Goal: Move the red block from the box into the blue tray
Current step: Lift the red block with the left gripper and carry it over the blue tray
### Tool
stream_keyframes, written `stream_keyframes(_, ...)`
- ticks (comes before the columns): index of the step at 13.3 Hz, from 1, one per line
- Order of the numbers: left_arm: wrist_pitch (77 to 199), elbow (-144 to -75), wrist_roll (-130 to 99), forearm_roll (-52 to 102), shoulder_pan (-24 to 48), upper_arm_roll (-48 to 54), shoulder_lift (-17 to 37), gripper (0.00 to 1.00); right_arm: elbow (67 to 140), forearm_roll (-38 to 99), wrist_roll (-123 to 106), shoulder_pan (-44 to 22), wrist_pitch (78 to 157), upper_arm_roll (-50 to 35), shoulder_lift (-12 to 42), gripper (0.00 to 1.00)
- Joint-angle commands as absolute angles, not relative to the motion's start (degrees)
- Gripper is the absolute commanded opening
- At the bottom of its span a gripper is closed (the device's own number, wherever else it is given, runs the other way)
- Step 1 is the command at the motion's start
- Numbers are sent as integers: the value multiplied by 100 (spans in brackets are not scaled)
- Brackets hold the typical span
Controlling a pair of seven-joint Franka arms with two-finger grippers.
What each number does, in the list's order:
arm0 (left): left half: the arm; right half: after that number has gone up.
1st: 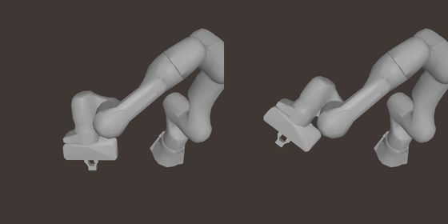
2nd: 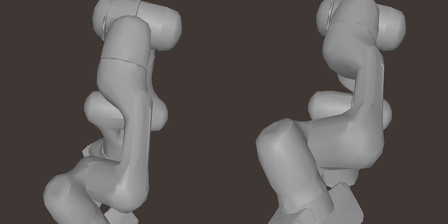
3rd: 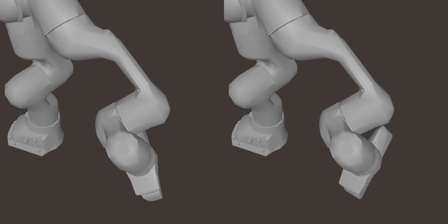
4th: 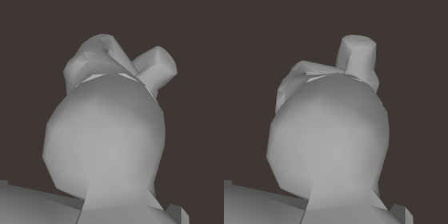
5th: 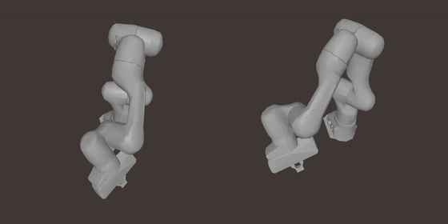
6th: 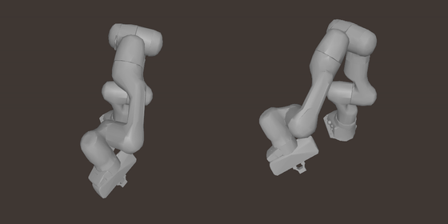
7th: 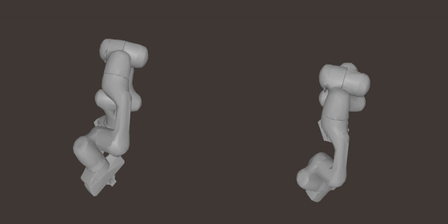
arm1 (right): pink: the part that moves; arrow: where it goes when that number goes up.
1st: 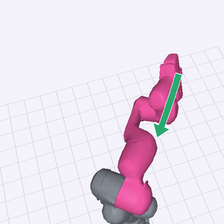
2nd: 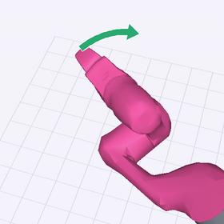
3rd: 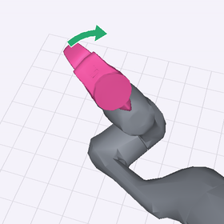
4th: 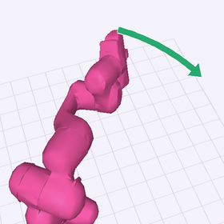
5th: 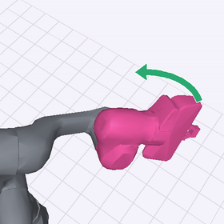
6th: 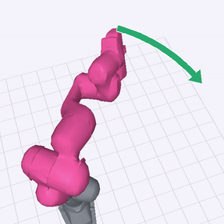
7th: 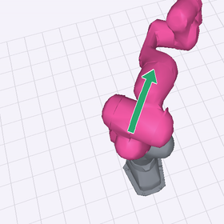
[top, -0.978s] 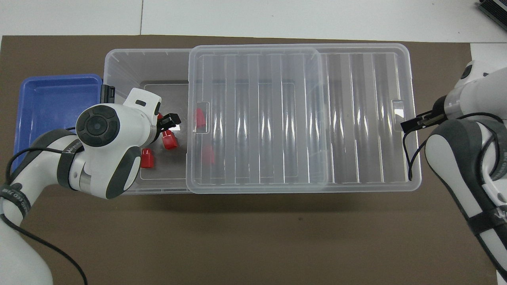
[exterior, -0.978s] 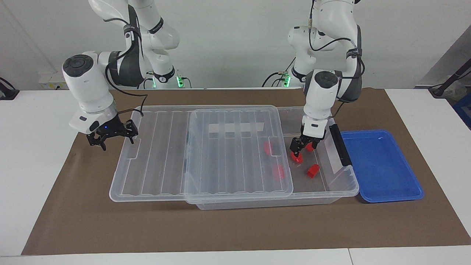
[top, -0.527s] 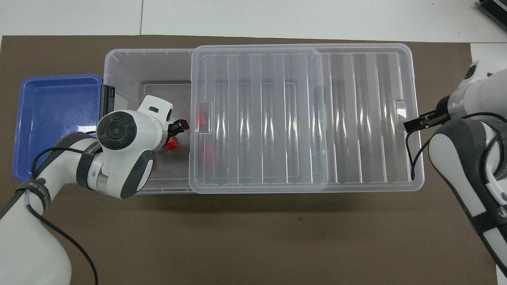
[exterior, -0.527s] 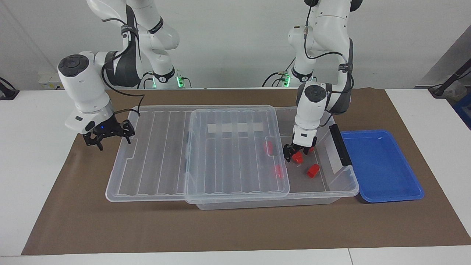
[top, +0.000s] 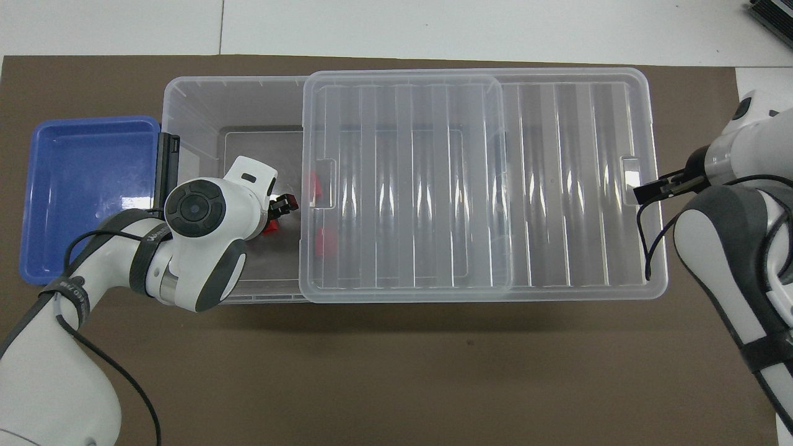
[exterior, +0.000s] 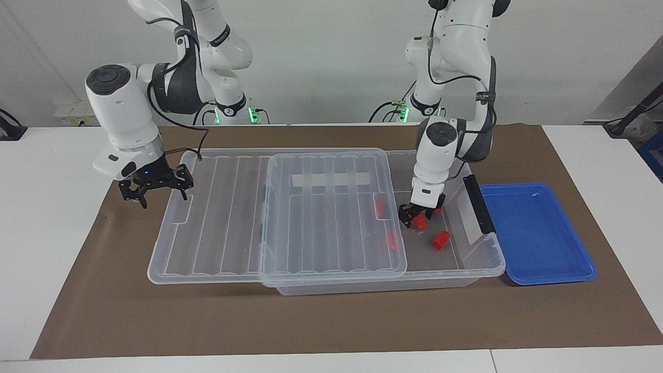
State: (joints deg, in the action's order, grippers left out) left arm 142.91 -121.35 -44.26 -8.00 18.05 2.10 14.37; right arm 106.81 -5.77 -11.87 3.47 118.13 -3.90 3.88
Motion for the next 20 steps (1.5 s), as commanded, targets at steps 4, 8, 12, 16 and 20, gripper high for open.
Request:
stream_keyframes(4, 14100, -12147, -4175, -914, 1846, 105, 1336, 0, 10347, -283, 850, -211, 11252, -431, 26, 100)
stream_keyframes(8, 11862, -10928, -3763, -897, 1741, 97, 1020, 0, 9564, -88, 1555, -229, 10294, -474, 44, 100)
stream_keyframes(12, 9779, -9392, -2641, -336, 1171, 79, 931, 0, 8738, -123, 1564, -237, 9459, -501, 193, 100)
stream_keyframes(16, 9079, -8807, -973, -299, 293, 62, 941, 0, 8815, -62, 1451, -246, 8948, -501, 44, 100)
stream_keyframes(20, 10499, -9254, 1753, -325, -1148, 44, 923, 0, 8947, -62, 1441, -185, 8930, -492, -18, 100)
